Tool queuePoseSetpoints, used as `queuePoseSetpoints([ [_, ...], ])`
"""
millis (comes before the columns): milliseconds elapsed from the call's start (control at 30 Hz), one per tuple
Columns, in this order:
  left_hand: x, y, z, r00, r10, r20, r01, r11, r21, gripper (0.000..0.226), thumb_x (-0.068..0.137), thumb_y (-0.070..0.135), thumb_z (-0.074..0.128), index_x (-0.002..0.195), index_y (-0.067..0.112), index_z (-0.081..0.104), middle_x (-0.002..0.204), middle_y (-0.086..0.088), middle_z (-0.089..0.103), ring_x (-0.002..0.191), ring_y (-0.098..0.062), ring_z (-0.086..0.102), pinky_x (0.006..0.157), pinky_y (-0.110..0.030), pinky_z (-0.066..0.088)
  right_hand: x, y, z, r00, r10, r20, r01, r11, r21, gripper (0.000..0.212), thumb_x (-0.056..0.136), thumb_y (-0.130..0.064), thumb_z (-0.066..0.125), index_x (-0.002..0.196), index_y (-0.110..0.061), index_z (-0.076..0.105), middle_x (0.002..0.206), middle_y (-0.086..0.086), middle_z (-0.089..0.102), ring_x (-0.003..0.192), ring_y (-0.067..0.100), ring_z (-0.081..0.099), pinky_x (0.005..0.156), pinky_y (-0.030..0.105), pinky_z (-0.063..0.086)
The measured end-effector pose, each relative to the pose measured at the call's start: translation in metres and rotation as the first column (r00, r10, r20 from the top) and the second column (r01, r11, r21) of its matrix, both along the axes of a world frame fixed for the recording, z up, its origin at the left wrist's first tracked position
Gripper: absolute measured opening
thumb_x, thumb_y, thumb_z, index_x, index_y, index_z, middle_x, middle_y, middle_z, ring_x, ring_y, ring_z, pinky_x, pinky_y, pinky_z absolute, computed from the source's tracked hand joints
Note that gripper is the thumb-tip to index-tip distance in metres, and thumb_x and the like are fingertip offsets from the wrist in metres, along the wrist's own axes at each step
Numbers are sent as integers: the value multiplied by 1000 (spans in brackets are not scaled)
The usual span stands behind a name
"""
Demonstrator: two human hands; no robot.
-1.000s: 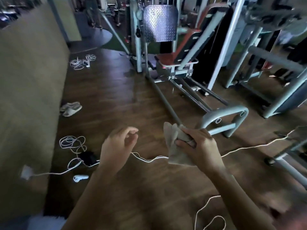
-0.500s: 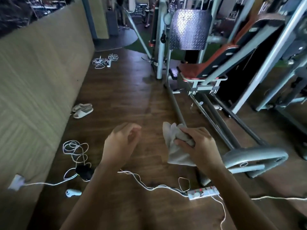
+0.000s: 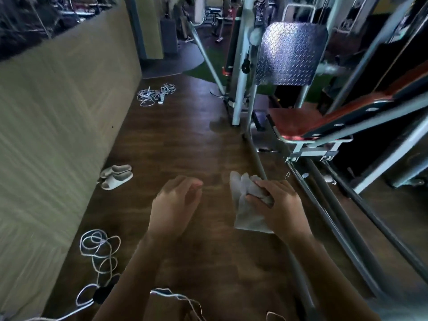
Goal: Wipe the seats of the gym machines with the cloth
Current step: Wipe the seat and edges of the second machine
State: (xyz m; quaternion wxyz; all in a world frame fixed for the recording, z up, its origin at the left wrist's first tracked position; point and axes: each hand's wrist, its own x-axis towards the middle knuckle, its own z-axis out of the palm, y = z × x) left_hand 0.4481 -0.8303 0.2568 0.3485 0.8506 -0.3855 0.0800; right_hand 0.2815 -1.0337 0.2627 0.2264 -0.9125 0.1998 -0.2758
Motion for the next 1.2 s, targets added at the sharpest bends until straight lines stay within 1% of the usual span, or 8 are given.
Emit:
queuePoseSetpoints([
  [300,152,-138,-2,997,-53,51,53,998,17,19,91,24,64,109,29,67,105,15,63,95,-10,61,73,-32,54,142,-126,-1,1000,-13,-14,13,1000,-28,43,81,-30,81,121,-21,69,110,-6,72,102,18,61,88,30,50],
  [467,230,-241,-8,993,-76,87,73,997,29,19,91,23,65,109,27,68,106,13,64,96,-11,60,73,-31,54,222,-233,-14,999,-28,23,29,999,-36,43,79,-28,83,119,-19,70,107,-1,73,99,23,62,84,38,54],
  [700,322,-401,0,995,-63,78,59,997,48,18,88,22,69,105,29,69,104,16,63,92,-8,60,69,-23,47,319,-387,-5,1000,-1,10,1,1000,-14,40,83,-35,78,119,-21,68,109,-5,71,99,19,62,89,30,49],
  [867,395,-513,4,988,-137,71,135,990,33,15,91,25,66,105,29,68,106,16,62,96,-6,58,72,-21,43,376,-485,-4,993,-110,44,112,993,-44,37,82,-29,79,115,-16,71,102,-2,73,95,22,63,82,33,53],
  [933,428,-561,0,980,-190,59,188,981,43,14,92,26,64,105,29,67,106,17,61,96,-4,56,73,-19,40,401,-525,-9,987,-153,49,155,987,-44,35,83,-33,70,113,-16,72,98,-1,74,90,25,64,78,37,56],
  [1000,462,-611,-6,967,-251,37,249,967,53,15,92,29,62,107,29,67,107,17,60,98,-2,54,74,-19,39,426,-562,-16,970,-237,49,238,971,-13,38,80,-36,68,111,-16,73,98,-1,74,91,25,64,78,36,55],
  [1100,515,-693,-17,930,-368,15,367,929,40,15,92,27,63,107,27,68,104,16,61,97,-4,57,77,-25,48,458,-618,-27,926,-378,4,378,925,49,37,78,-32,82,111,-17,73,101,-1,74,97,23,62,82,33,52],
  [1200,561,-770,-25,869,-495,-17,495,868,41,15,93,26,63,107,25,68,102,14,63,96,-8,60,79,-31,53,477,-668,-36,876,-481,-42,483,870,99,40,79,-32,83,115,-18,73,108,-3,73,102,21,61,88,31,49],
])
